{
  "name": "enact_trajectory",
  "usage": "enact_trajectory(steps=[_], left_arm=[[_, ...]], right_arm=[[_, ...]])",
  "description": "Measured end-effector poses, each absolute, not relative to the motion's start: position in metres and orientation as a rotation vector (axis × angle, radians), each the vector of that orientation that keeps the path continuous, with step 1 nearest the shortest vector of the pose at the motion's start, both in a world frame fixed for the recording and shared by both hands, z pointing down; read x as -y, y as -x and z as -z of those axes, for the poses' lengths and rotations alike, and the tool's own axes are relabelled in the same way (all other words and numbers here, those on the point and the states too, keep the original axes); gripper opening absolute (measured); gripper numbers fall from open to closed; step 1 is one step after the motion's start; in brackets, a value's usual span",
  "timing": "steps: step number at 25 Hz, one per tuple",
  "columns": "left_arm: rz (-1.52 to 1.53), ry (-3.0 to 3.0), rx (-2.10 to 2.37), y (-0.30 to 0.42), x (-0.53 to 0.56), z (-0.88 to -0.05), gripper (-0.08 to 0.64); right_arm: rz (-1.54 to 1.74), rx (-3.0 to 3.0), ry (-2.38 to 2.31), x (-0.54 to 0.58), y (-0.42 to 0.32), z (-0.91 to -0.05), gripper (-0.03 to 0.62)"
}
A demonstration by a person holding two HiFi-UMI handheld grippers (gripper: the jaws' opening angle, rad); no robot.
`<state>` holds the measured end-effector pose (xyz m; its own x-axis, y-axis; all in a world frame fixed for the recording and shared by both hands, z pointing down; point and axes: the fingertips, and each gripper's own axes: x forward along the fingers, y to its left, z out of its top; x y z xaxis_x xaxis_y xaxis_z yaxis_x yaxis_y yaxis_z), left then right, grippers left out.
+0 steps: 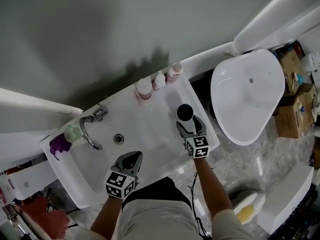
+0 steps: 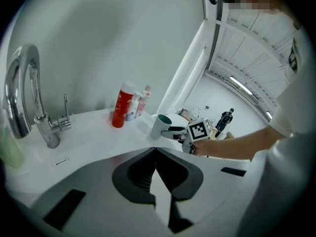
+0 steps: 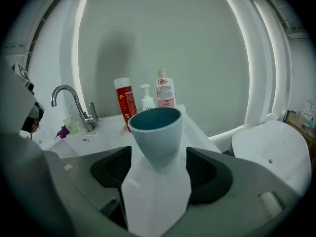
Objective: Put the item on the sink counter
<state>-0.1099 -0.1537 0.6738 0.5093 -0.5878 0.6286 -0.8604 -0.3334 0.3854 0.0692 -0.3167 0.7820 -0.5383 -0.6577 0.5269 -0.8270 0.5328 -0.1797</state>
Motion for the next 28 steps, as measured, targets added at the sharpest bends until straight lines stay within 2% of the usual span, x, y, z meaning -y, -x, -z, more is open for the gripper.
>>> enact_trajectory(steps=[14, 21, 25, 28], left_arm=[[-0.475, -2.146, 1.230, 0.123, 0.129, -0.612, 0.008], [-0.429, -2.150, 1.319, 0.101, 0.096, -0.580, 0.008], [-0.394, -2.152, 1.359, 0.082, 0.073, -0.564, 0.008], [-0.385, -2.161, 1.392, 0.068, 0.051, -0.552, 0.008]], right_arm=[[-0.492, 2.414, -1.155, 0.241, -0.073, -0.657, 0.379], [-0.466, 2.523, -1.128, 0.192, -0.088, -0.579, 0.379], [-0.444, 2.578, -1.068, 0.157, -0.095, -0.548, 0.364], [-0.429, 2.612, -1.032, 0.126, -0.104, -0.529, 0.313]])
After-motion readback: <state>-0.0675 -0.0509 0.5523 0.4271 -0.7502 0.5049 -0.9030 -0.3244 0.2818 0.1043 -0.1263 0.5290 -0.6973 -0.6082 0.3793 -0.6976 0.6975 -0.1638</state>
